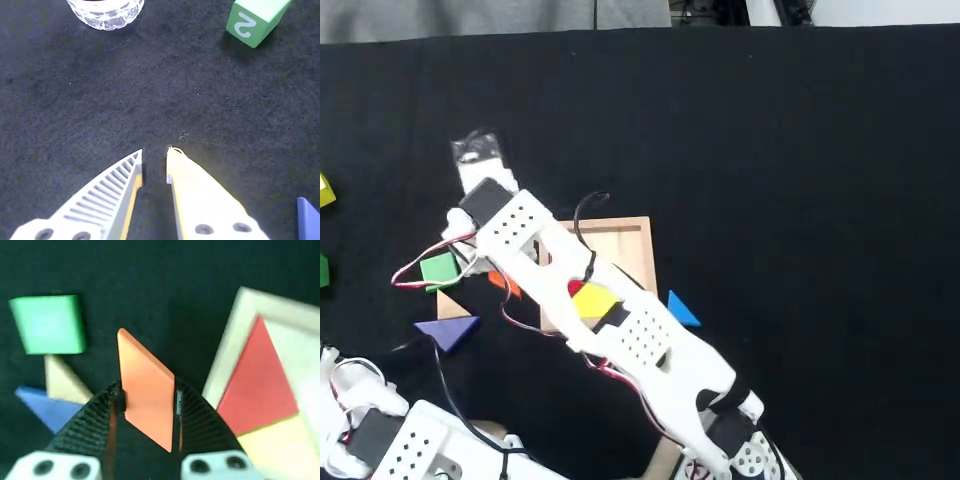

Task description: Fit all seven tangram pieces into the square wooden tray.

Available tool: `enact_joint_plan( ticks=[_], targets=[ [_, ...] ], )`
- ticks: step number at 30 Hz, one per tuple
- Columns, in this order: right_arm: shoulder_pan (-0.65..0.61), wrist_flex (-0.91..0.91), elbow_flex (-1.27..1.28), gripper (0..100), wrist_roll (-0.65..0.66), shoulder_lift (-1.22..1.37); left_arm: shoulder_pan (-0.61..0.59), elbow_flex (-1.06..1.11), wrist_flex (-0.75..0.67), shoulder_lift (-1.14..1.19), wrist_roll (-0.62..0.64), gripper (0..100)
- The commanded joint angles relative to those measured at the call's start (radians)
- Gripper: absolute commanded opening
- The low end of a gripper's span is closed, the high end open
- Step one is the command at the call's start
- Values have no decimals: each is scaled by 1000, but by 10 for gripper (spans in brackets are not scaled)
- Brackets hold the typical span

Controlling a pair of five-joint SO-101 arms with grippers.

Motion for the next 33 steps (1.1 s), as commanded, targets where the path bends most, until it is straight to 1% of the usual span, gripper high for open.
enact_joint_plan(
  ticks=[1,7,11,20,24,29,33],
  targets=[
    [25,38,-108,25,74,-25,33,16,5,-12,8,95],
    [25,40,-113,25,72,-25,33,16,5,-12,6,95],
    [26,40,-99,10,75,-81,33,16,5,-12,6,95],
    [29,35,110,11,78,-323,33,16,6,-12,6,95],
    [52,34,148,11,78,-374,33,16,6,-12,5,95],
    [84,34,153,11,83,-377,33,16,6,-11,5,95],
    [141,35,173,11,157,-380,33,16,6,-11,5,95]
  ],
)
